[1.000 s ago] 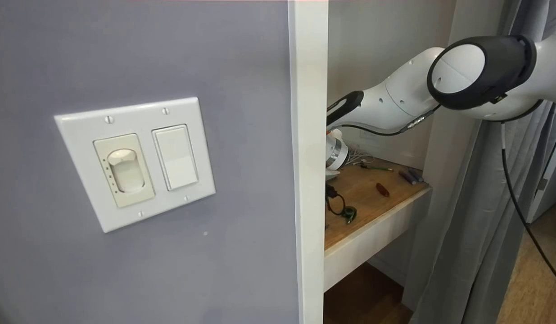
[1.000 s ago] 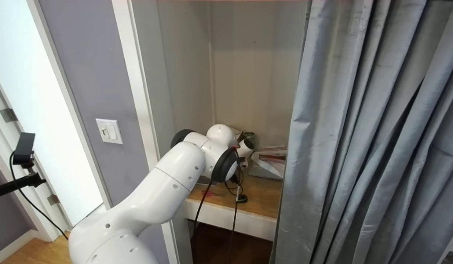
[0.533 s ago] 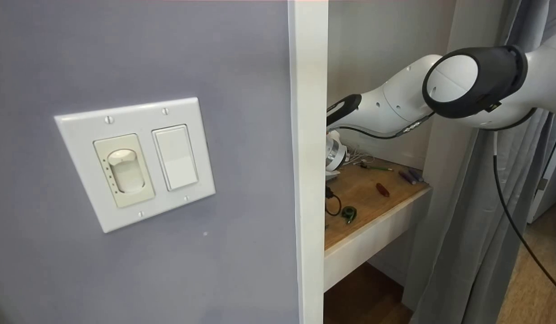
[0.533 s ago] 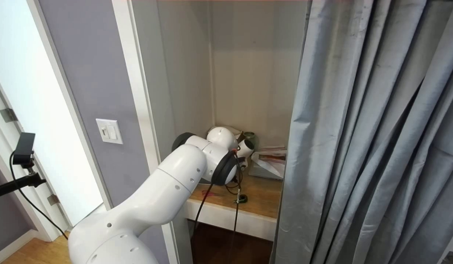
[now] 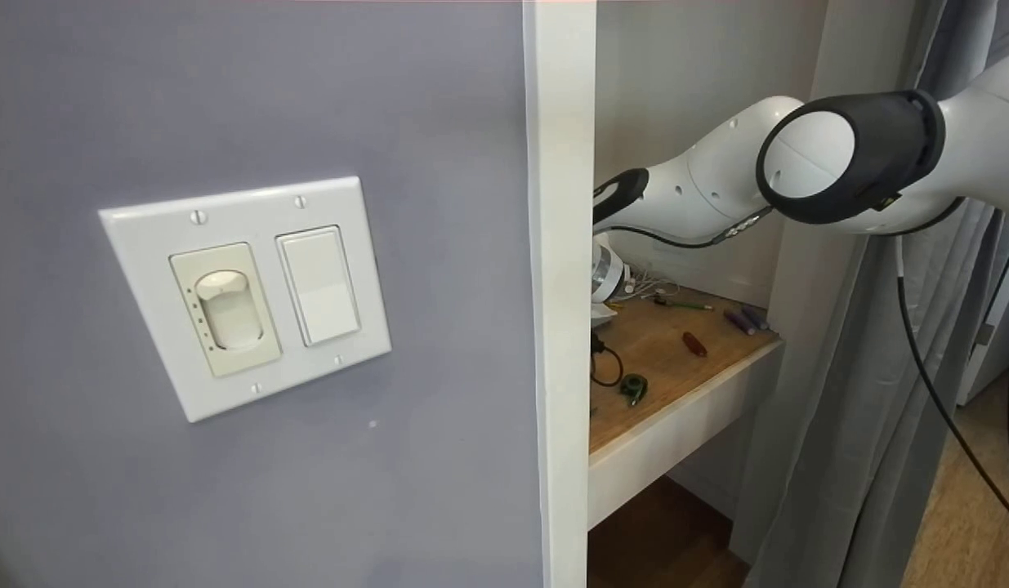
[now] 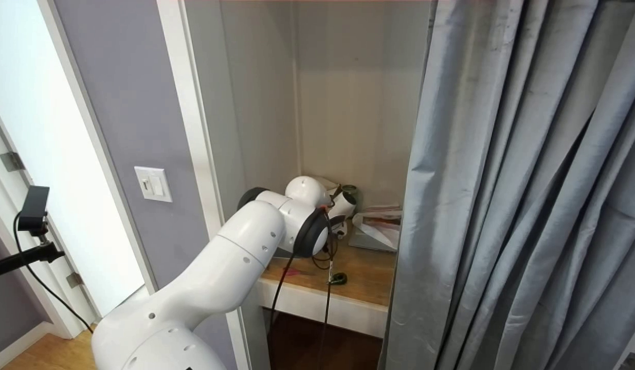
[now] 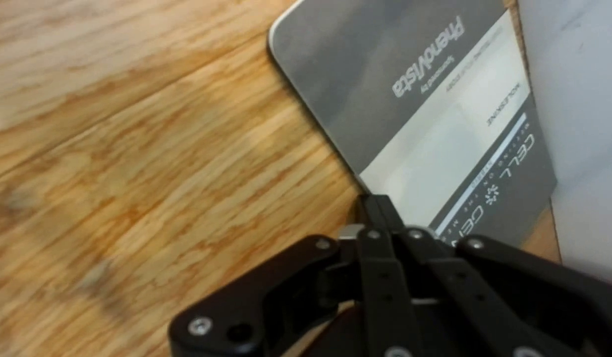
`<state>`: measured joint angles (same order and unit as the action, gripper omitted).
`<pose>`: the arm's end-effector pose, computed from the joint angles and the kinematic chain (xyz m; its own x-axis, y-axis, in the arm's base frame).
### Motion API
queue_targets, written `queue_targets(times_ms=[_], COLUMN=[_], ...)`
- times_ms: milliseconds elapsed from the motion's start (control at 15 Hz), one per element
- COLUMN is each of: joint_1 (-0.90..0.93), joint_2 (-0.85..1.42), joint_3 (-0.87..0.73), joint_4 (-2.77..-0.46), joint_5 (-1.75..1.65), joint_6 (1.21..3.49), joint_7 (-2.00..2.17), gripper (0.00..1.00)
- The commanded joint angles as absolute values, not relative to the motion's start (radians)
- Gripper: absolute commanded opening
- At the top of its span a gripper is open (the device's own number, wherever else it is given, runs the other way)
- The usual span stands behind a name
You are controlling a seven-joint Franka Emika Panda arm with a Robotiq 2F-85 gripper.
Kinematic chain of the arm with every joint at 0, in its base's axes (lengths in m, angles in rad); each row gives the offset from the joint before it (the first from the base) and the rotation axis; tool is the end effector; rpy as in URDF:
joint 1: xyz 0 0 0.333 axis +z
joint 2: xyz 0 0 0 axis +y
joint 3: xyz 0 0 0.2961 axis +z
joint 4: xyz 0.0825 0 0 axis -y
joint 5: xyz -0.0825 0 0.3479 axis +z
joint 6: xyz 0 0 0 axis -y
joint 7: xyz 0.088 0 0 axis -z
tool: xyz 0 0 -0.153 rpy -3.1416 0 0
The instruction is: Move the book to the left
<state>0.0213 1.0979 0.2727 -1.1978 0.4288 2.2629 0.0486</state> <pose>0.6867 0.1877 0.0981 0.9791 -0.1390 -0.1484 -0.1966 -0.8326 -0.5177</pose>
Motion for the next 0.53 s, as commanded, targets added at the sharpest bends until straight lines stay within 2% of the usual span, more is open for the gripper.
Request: queue_targets(times_ms=[0,467], joint_1=[0.042,0.010], joint_2=[1.103,1.121], joint_3=[0.220,0.239], joint_4=[-1.183,-1.161], joint_5=[0.402,0.447], joint_6=[2.126,2.004], joint_7=[0.149,0.107], gripper=[0.00,0.00])
